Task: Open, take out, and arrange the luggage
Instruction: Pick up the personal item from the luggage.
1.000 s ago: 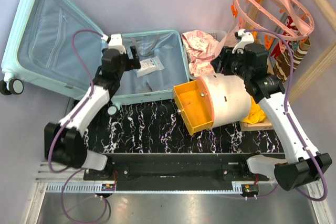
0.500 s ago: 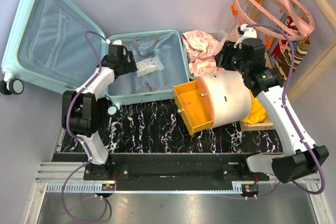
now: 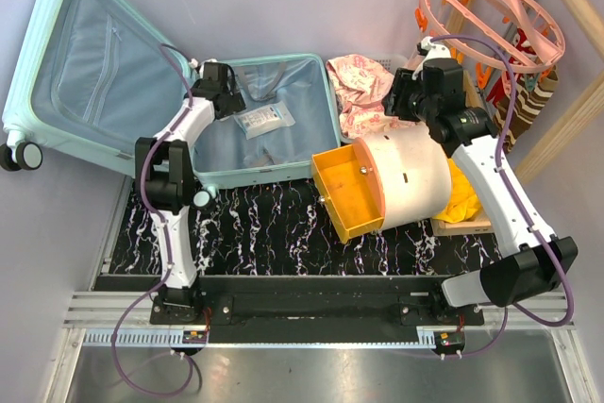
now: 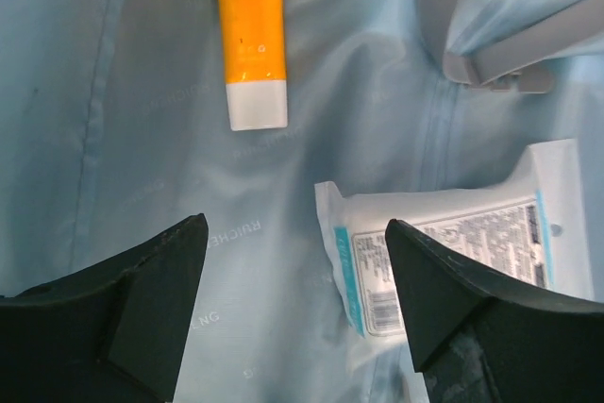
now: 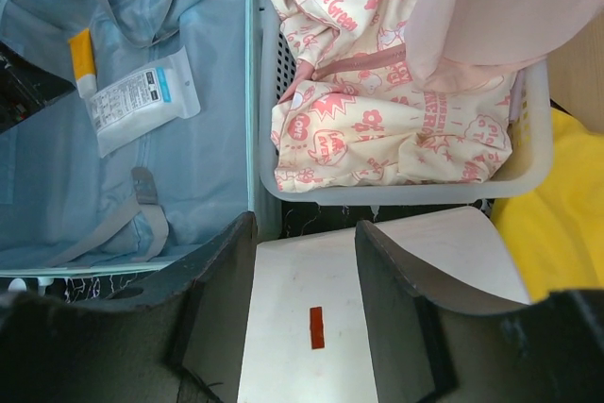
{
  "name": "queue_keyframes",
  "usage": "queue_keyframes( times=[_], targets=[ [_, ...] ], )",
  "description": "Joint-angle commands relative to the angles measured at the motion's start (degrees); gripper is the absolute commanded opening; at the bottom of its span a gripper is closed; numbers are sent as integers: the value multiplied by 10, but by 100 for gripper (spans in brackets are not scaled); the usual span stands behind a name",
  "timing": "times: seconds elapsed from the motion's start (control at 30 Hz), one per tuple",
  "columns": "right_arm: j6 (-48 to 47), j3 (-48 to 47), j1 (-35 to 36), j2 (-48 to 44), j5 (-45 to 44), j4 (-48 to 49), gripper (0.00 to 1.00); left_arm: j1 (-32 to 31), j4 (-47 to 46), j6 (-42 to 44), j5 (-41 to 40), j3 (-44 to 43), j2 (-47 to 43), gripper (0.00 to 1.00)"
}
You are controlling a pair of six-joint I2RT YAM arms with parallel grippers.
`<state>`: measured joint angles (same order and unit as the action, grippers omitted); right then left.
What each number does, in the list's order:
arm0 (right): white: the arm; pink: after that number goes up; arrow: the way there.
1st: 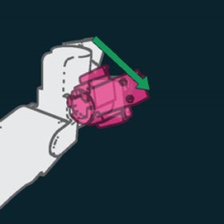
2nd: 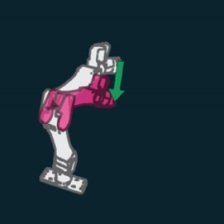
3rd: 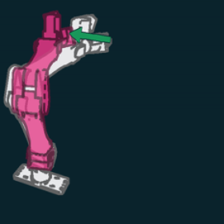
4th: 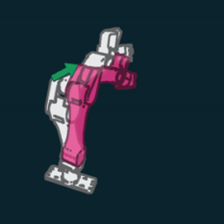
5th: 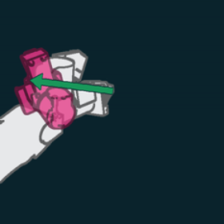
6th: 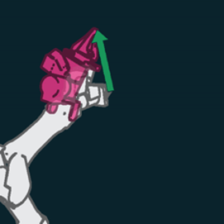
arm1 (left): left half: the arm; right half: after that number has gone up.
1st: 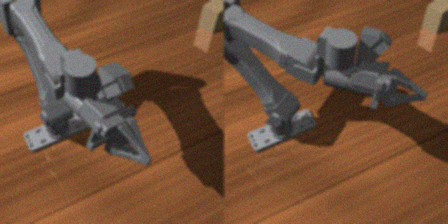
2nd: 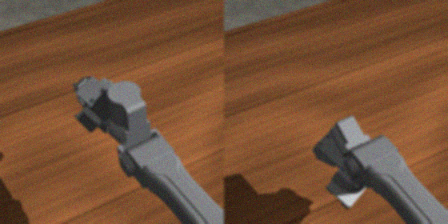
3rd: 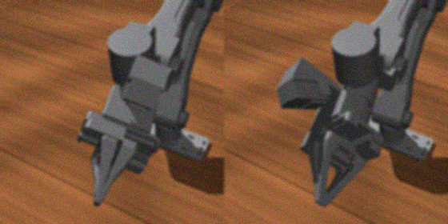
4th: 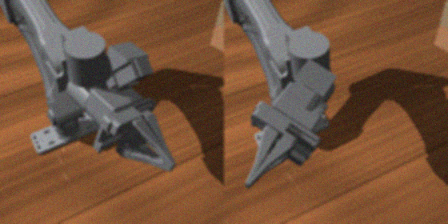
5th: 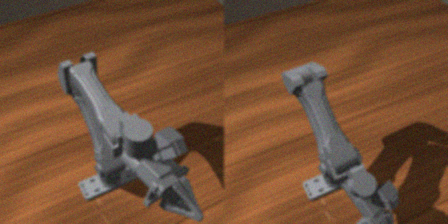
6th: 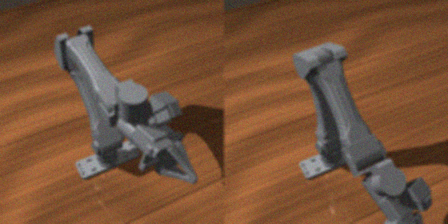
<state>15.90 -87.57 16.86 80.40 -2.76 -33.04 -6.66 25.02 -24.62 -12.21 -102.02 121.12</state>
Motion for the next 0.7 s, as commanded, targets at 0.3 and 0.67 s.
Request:
queue_keyframes(
  times=[0.3,0.67],
  targets=[
    [-7,-52,1,31,-8,5,56,50,19,-78,37,-65,61,71],
    [-17,-94,1,70,25,4,56,50,32,-94,4,-157,154,63]
  ],
)
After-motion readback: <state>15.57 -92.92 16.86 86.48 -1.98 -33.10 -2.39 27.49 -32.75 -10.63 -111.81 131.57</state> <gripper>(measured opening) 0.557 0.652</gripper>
